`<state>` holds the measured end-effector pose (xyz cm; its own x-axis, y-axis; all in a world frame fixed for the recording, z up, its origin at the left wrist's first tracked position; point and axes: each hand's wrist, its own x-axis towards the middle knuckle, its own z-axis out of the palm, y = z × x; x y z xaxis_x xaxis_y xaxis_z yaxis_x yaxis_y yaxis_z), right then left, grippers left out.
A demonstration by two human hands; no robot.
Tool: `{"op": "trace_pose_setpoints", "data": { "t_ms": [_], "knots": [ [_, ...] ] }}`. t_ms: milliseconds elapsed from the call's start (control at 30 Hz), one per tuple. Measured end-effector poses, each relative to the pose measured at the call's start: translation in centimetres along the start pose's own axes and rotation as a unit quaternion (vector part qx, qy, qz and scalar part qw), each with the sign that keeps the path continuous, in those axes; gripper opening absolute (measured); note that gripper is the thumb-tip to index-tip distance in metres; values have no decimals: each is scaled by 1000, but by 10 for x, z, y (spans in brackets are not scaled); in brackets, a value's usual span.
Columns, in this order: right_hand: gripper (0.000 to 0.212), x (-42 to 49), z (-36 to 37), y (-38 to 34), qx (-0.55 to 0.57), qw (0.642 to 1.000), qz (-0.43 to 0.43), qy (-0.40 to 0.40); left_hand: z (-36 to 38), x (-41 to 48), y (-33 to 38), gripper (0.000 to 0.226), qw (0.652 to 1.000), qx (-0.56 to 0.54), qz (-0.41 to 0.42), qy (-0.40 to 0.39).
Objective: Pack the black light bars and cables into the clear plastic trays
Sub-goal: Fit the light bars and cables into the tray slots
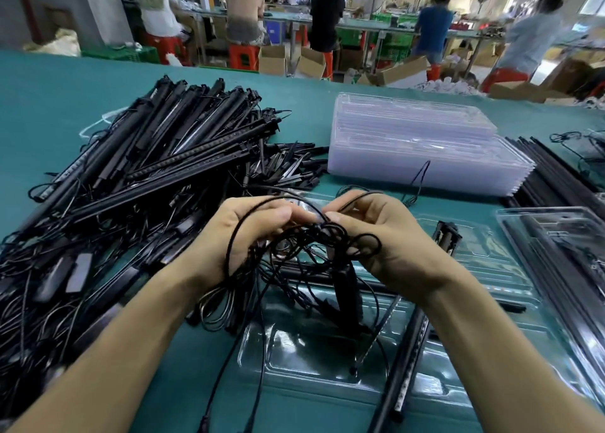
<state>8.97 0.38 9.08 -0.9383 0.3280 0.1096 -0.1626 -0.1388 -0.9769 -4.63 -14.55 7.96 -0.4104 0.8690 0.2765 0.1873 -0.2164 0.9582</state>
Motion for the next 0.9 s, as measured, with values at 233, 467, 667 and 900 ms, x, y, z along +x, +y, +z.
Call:
{"op": "trace_pose_setpoints", "data": {
  "t_ms": [233, 467, 667, 900],
  "knots": [
    [9, 1, 8, 2, -32, 999, -15, 40, 3, -4, 1, 27, 993, 104, 42, 35],
    [8, -3, 6, 0, 22, 998, 43, 34, 6, -5, -1, 23, 985, 125, 94, 79],
    [17, -5, 2, 7, -64, 997, -2, 51, -2, -6, 1, 27, 991, 123, 35, 32],
    [18, -9, 1, 10, 28, 995, 89, -33, 3, -6, 0, 25, 992, 115, 34, 44]
  ]
}}
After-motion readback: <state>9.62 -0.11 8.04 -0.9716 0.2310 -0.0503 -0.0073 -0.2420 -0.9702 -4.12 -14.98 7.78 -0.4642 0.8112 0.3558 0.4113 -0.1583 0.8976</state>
